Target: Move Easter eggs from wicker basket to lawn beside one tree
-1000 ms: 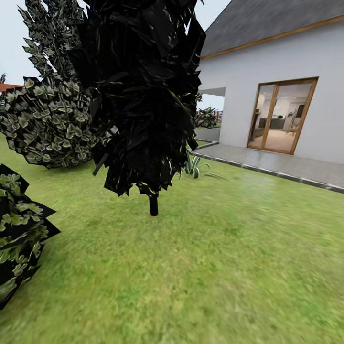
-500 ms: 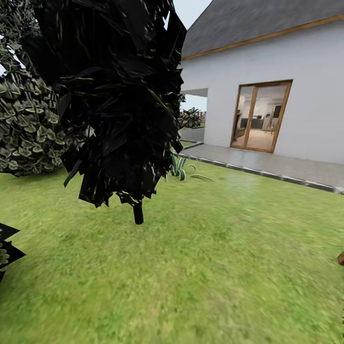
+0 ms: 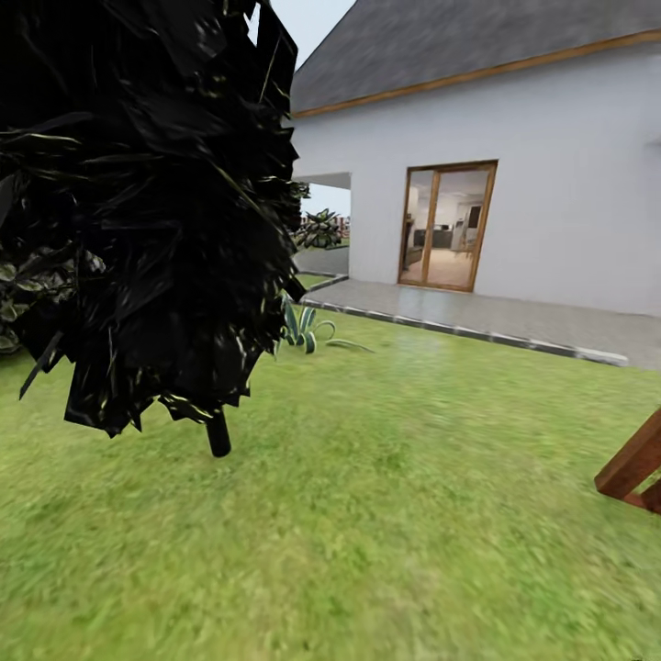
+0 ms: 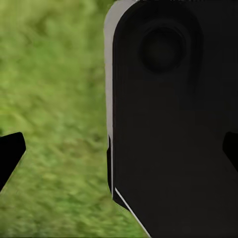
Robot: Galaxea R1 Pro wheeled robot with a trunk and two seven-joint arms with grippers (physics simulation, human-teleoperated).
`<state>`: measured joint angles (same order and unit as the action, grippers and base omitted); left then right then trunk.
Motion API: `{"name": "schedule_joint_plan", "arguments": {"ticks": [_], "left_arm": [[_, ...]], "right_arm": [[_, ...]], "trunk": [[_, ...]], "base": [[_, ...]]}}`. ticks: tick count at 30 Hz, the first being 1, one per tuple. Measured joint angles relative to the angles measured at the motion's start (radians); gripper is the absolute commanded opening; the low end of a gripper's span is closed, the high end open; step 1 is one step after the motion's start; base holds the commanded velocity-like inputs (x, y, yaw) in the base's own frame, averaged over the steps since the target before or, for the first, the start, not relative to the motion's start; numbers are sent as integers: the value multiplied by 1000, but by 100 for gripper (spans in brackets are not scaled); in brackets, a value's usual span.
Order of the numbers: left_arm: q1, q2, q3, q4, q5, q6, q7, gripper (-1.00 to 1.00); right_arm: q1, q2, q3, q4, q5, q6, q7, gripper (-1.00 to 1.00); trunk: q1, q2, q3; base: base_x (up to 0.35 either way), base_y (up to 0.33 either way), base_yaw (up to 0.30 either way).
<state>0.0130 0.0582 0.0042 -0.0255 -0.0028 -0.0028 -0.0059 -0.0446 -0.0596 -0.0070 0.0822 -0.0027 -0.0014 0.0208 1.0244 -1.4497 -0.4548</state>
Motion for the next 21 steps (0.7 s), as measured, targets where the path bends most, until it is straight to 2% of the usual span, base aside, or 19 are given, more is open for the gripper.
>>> {"name": "schedule_joint_plan", "arguments": {"ticks": [21], "left_arm": [[0, 0, 0, 0, 0, 0, 0, 100]], "right_arm": [[0, -2, 0, 0, 0, 1, -1, 100]], "trunk": [[0, 0, 11]], "base": [[344, 0, -299]]}}
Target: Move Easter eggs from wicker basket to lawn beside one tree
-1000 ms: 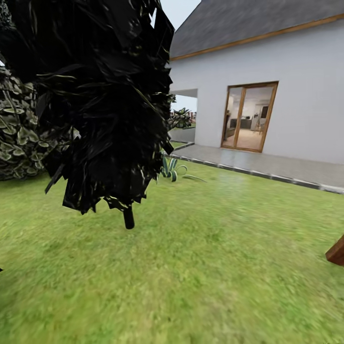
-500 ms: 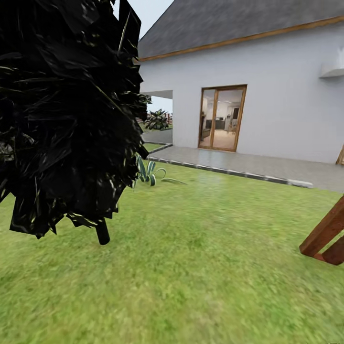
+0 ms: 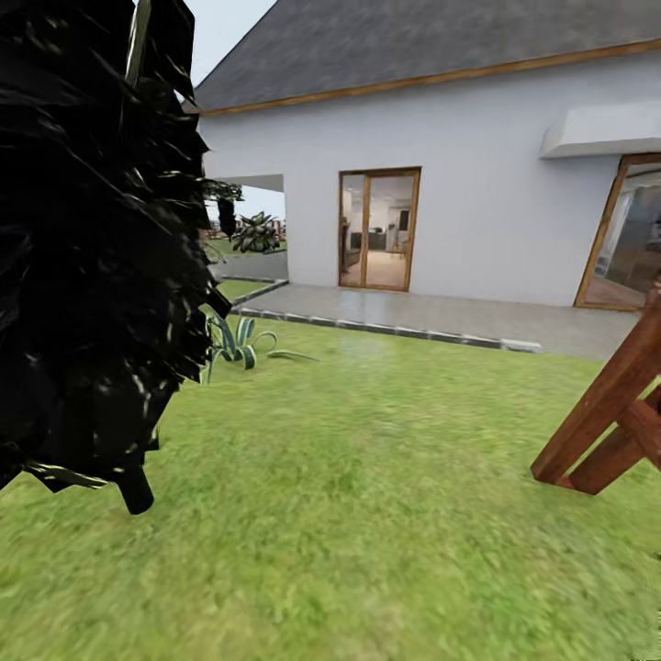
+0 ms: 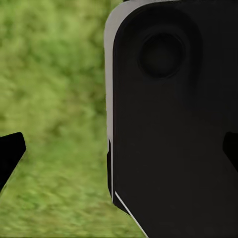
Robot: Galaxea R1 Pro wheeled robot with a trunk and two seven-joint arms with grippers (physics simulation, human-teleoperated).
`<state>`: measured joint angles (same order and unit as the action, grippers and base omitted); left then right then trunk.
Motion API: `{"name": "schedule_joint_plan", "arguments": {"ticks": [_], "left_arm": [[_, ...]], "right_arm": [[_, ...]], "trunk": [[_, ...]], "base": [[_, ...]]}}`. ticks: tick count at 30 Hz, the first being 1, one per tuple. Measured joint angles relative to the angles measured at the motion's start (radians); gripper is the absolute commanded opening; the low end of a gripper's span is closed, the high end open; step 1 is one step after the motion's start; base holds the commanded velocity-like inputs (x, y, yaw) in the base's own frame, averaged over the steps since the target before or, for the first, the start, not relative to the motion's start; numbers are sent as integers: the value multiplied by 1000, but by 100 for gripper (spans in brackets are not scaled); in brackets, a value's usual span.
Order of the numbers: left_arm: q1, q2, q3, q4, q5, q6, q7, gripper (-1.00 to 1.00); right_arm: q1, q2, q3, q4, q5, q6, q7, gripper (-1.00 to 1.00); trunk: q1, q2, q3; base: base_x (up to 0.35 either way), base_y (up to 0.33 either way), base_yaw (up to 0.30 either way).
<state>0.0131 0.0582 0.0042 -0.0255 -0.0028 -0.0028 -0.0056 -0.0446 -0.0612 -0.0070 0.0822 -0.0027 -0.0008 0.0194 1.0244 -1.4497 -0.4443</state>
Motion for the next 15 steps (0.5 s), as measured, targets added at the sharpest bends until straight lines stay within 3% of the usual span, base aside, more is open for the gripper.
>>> {"name": "schedule_joint_plan", "arguments": {"ticks": [15], "left_arm": [[0, 0, 0, 0, 0, 0, 0, 100]], "right_arm": [[0, -2, -1, 0, 0, -1, 0, 100]], "trunk": [[0, 0, 7]], "base": [[344, 0, -299]]}}
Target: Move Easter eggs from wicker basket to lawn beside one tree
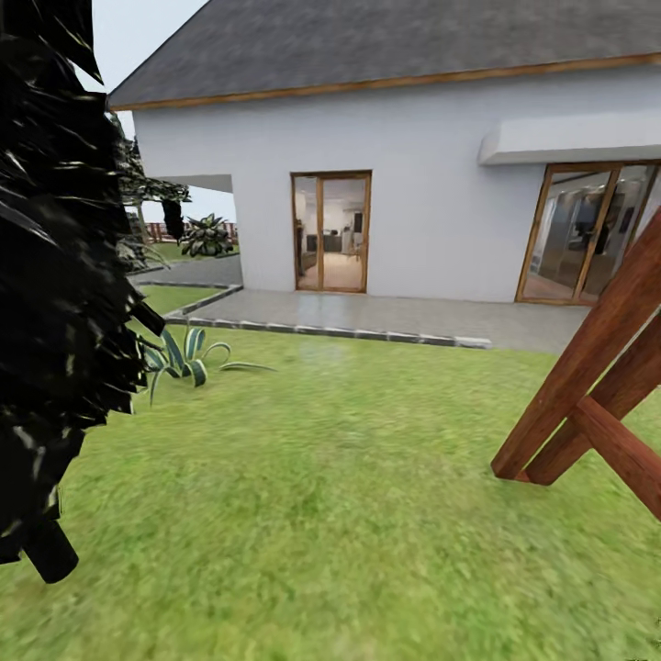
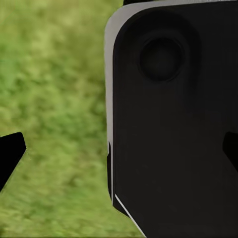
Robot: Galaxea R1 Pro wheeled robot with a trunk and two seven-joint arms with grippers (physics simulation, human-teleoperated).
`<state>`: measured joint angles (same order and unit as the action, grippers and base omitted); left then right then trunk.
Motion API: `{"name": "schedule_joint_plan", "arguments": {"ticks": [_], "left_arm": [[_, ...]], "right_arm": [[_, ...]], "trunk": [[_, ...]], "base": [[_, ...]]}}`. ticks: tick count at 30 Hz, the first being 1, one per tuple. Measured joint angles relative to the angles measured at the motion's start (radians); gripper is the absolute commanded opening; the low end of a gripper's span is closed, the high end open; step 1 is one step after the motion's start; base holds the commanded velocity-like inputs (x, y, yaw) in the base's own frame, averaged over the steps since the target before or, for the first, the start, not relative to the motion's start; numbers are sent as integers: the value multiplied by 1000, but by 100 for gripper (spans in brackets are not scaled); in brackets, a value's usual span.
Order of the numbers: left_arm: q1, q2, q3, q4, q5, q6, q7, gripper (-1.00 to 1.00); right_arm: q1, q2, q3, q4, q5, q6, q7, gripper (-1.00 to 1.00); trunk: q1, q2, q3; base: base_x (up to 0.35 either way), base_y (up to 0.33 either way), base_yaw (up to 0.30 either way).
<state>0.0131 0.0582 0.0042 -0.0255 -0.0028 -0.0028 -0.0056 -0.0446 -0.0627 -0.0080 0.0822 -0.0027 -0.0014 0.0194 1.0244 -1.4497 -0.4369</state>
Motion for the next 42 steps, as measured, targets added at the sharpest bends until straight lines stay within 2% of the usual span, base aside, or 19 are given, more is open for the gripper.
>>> {"name": "schedule_joint_plan", "arguments": {"ticks": [6, 25, 34, 42], "left_arm": [[0, 0, 0, 0, 0, 0, 0, 100], [0, 0, 0, 0, 0, 0, 0, 100], [0, 0, 0, 0, 0, 0, 0, 100], [0, 0, 0, 0, 0, 0, 0, 100]], "right_arm": [[0, -1, 0, 0, 0, 1, 0, 100], [0, -3, 1, 0, 0, 4, -7, 100], [0, -9, -1, 0, 0, 5, -7, 100], [0, -8, 0, 0, 0, 5, -5, 100]], "trunk": [[0, 0, 2], [0, 0, 2], [0, 0, 2], [0, 0, 2]], "base": [[344, 0, -188], [344, 0, -5], [344, 0, 169], [344, 0, 18]]}}
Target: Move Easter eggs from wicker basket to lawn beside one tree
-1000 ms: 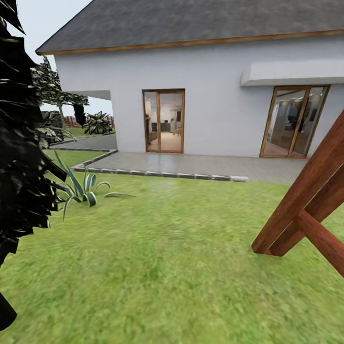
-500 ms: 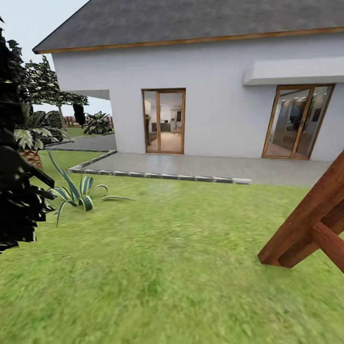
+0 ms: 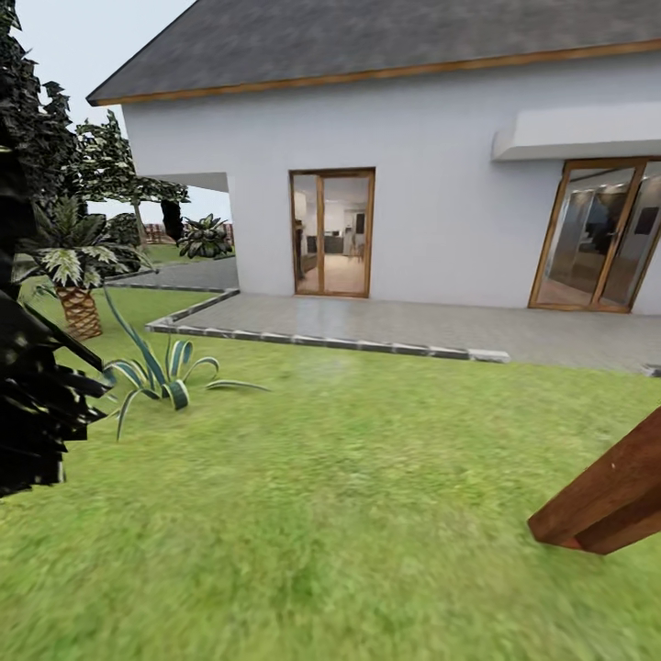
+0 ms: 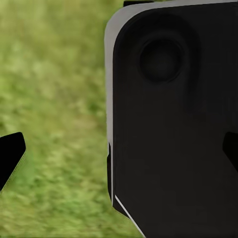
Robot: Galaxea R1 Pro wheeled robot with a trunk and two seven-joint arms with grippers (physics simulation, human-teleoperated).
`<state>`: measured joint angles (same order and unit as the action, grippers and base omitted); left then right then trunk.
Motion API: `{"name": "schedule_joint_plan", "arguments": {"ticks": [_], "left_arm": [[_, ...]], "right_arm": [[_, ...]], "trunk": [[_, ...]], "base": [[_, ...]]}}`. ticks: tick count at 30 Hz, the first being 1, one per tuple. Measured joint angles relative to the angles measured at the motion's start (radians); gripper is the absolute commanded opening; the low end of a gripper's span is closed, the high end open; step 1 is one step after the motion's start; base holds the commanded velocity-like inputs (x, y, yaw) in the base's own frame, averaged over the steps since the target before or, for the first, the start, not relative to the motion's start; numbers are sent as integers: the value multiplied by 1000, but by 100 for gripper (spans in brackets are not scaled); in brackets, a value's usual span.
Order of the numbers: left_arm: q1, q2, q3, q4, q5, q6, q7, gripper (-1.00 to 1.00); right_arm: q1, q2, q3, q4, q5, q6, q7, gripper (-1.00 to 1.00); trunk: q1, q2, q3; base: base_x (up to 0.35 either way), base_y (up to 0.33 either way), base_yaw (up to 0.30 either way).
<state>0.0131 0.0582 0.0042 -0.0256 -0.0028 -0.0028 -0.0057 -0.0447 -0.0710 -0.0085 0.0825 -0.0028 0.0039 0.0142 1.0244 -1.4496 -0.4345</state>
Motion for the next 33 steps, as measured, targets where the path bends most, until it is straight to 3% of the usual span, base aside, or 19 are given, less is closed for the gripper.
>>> {"name": "schedule_joint_plan", "arguments": {"ticks": [29, 33], "left_arm": [[0, 0, 0, 0, 0, 0, 0, 100], [0, 0, 0, 0, 0, 0, 0, 100]], "right_arm": [[0, -1, 0, 0, 0, 0, -1, 100], [0, 0, -1, 0, -1, 0, -3, 100]], "trunk": [[0, 0, 0], [0, 0, 0]], "base": [[333, 0, 1], [316, 0, 187]]}}
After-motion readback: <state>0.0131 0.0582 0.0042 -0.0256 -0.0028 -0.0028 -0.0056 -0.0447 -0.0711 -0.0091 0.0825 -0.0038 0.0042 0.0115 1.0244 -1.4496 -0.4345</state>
